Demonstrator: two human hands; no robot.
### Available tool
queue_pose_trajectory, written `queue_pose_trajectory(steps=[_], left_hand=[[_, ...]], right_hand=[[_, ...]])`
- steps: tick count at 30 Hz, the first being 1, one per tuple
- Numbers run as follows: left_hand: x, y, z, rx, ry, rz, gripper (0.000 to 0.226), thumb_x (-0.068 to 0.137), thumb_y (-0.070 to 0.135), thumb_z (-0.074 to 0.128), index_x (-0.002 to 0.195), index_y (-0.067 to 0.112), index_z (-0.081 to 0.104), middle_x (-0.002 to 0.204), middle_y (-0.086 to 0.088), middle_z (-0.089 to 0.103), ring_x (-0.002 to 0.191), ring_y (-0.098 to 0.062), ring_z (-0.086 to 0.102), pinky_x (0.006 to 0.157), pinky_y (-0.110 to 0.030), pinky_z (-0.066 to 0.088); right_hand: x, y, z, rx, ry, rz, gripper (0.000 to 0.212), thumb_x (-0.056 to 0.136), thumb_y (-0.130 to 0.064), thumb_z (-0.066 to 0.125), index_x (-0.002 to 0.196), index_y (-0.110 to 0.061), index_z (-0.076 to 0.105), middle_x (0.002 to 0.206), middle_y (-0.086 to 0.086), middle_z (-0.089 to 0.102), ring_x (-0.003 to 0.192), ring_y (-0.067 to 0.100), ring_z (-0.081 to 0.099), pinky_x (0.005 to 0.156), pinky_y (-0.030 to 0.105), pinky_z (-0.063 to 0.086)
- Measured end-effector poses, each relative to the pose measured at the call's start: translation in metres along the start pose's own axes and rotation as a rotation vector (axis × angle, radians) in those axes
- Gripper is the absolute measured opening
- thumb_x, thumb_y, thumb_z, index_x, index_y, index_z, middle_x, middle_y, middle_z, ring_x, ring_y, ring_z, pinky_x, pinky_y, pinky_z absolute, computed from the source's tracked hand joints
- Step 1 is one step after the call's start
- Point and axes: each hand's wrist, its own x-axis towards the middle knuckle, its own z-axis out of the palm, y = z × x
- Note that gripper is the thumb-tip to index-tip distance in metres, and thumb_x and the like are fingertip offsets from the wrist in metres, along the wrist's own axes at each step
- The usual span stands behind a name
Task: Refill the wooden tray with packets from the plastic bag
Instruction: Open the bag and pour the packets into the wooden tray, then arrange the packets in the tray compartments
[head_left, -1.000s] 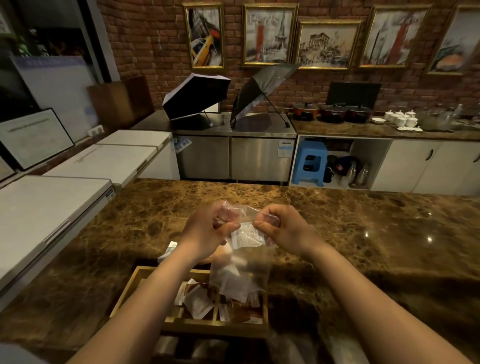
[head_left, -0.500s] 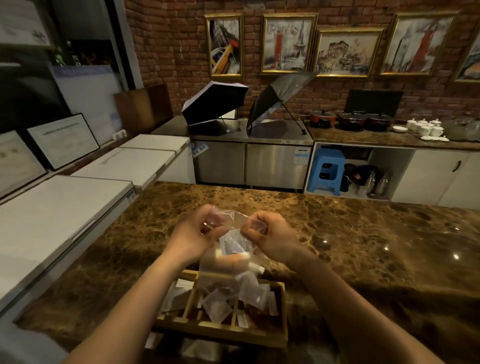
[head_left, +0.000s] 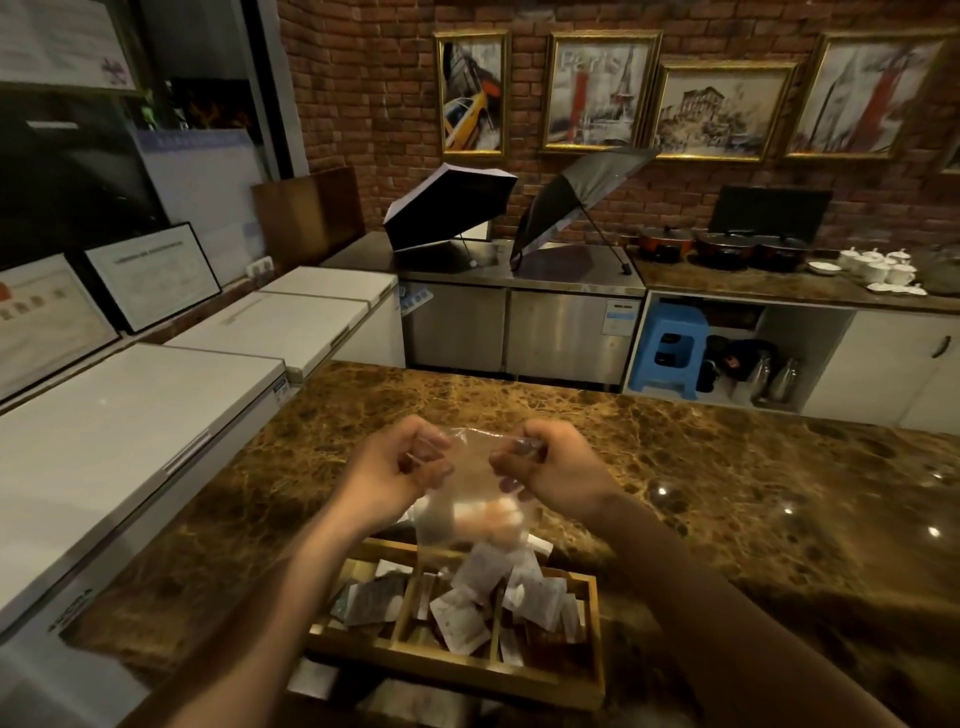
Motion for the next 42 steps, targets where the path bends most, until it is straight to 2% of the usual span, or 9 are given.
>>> queue_pose_trajectory(steps=[10, 13, 17, 23, 28, 30, 36, 39, 42], left_hand=[[0.005, 0.022, -0.001, -0.069, 0.055, 0.029, 0.03, 0.085, 0.016, 0.079, 0.107, 0.028, 0.063, 0.096, 0.004, 0.076, 0.079, -0.011, 0.076, 0.071, -0.037, 0.066], [0.007, 0.021, 0.0, -0.098, 0.084, 0.03, 0.045, 0.081, 0.019, 0.083, 0.119, 0.026, 0.06, 0.096, 0.002, 0.076, 0.084, -0.012, 0.075, 0.078, -0.034, 0.064], [0.01, 0.02, 0.004, -0.092, -0.049, -0.051, 0.064, 0.076, 0.022, 0.087, 0.129, 0.034, 0.053, 0.1, 0.002, 0.076, 0.09, -0.011, 0.074, 0.078, -0.03, 0.062], [0.016, 0.019, 0.022, -0.12, -0.032, -0.059, 0.043, 0.084, 0.008, 0.081, 0.119, 0.027, 0.065, 0.085, -0.002, 0.074, 0.081, -0.018, 0.074, 0.074, -0.043, 0.065], [0.02, 0.027, 0.035, -0.256, -0.024, -0.068, 0.038, 0.086, 0.004, 0.078, 0.118, 0.021, 0.066, 0.094, -0.011, 0.075, 0.084, -0.029, 0.076, 0.07, -0.041, 0.066], [0.023, 0.028, 0.04, -0.277, 0.003, -0.083, 0.036, 0.086, 0.008, 0.078, 0.117, 0.023, 0.067, 0.096, -0.007, 0.077, 0.086, -0.025, 0.076, 0.073, -0.043, 0.066], [0.023, 0.038, 0.067, -0.409, 0.018, -0.168, 0.041, 0.084, 0.008, 0.08, 0.118, 0.022, 0.062, 0.088, -0.005, 0.075, 0.077, -0.023, 0.076, 0.065, -0.04, 0.064], [0.025, 0.032, 0.078, -0.301, -0.003, -0.159, 0.041, 0.088, 0.012, 0.077, 0.122, 0.025, 0.059, 0.101, -0.004, 0.075, 0.086, -0.023, 0.077, 0.076, -0.047, 0.065], [0.025, 0.027, 0.078, -0.249, 0.003, -0.167, 0.038, 0.091, 0.014, 0.074, 0.12, 0.029, 0.056, 0.104, -0.001, 0.072, 0.076, -0.016, 0.078, 0.072, -0.04, 0.066]], right_hand=[[-0.008, -0.005, -0.014, 0.136, 0.075, -0.025, 0.016, 0.093, -0.016, 0.071, 0.095, 0.0, 0.069, 0.09, 0.014, 0.077, 0.086, 0.028, 0.074, 0.081, 0.045, 0.062], [-0.01, -0.006, -0.021, 0.191, 0.138, -0.02, 0.017, 0.092, -0.018, 0.072, 0.095, -0.001, 0.07, 0.09, 0.015, 0.076, 0.079, 0.027, 0.073, 0.071, 0.035, 0.062], [-0.016, -0.001, -0.031, 0.277, 0.164, 0.01, 0.015, 0.096, -0.016, 0.067, 0.101, -0.003, 0.069, 0.091, 0.015, 0.076, 0.081, 0.03, 0.076, 0.063, 0.032, 0.064], [-0.021, 0.011, -0.038, 0.332, 0.195, 0.034, 0.018, 0.097, -0.025, 0.067, 0.105, -0.009, 0.07, 0.092, 0.014, 0.079, 0.079, 0.028, 0.077, 0.068, 0.038, 0.062], [-0.03, 0.025, -0.052, 0.319, 0.179, 0.067, 0.034, 0.084, -0.035, 0.08, 0.113, -0.026, 0.066, 0.104, 0.004, 0.078, 0.092, 0.017, 0.077, 0.084, 0.038, 0.062], [-0.033, 0.032, -0.058, 0.261, 0.155, 0.095, 0.036, 0.081, -0.033, 0.083, 0.11, -0.021, 0.067, 0.102, 0.005, 0.078, 0.091, 0.017, 0.077, 0.084, 0.041, 0.063], [-0.038, 0.057, -0.071, 0.285, 0.151, 0.215, 0.044, 0.089, -0.002, 0.074, 0.128, -0.015, 0.061, 0.091, 0.006, 0.07, 0.069, 0.01, 0.072, 0.057, 0.023, 0.057], [-0.038, 0.071, -0.082, 0.314, 0.23, 0.321, 0.041, 0.088, -0.001, 0.074, 0.124, -0.018, 0.059, 0.102, 0.014, 0.075, 0.074, 0.017, 0.073, 0.055, 0.025, 0.058], [-0.043, 0.086, -0.093, 0.322, 0.343, 0.388, 0.035, 0.09, 0.003, 0.07, 0.116, -0.017, 0.057, 0.1, 0.015, 0.073, 0.07, 0.021, 0.072, 0.052, 0.029, 0.057]])
